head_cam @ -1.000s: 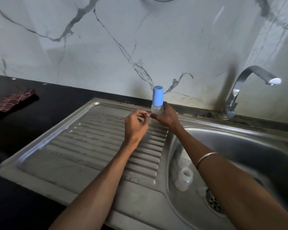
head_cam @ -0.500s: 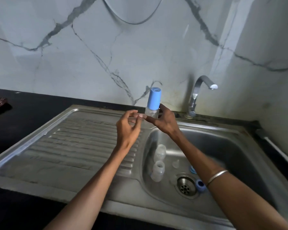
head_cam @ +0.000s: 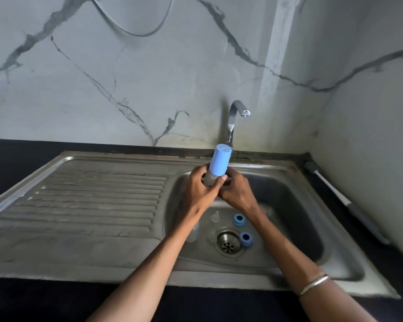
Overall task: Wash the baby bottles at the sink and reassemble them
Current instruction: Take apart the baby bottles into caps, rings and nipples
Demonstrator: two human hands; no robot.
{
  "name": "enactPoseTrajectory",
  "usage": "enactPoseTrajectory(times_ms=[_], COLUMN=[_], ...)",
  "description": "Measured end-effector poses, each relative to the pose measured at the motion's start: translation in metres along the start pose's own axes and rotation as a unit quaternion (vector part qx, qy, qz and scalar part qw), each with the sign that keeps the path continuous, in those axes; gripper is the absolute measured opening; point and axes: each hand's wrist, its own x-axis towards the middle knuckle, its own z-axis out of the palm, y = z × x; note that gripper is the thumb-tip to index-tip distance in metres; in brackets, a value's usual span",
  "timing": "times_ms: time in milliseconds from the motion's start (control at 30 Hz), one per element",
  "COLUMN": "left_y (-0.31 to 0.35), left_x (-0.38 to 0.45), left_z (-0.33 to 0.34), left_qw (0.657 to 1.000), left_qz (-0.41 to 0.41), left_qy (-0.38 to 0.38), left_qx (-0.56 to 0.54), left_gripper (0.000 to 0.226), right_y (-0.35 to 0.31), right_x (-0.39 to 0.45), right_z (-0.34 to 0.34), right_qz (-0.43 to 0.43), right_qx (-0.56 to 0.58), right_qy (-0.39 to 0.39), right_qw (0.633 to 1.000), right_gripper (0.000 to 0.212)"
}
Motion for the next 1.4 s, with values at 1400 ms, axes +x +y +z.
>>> enactPoseTrajectory(times_ms=[1400], left_y=[0.027], left_x=[-0.025], left_z=[-0.011], left_qw=[0.982], left_qz=[0.08], left_qy=[-0.115], left_qx=[0.126], left_gripper=[0.021], right_y=[0.004], right_x=[-0.003], right_z=[-0.045], right_qz=[0.045], right_qx=[0.401], right_qy=[0.008], right_qw=[0.915], right_gripper=[0.036])
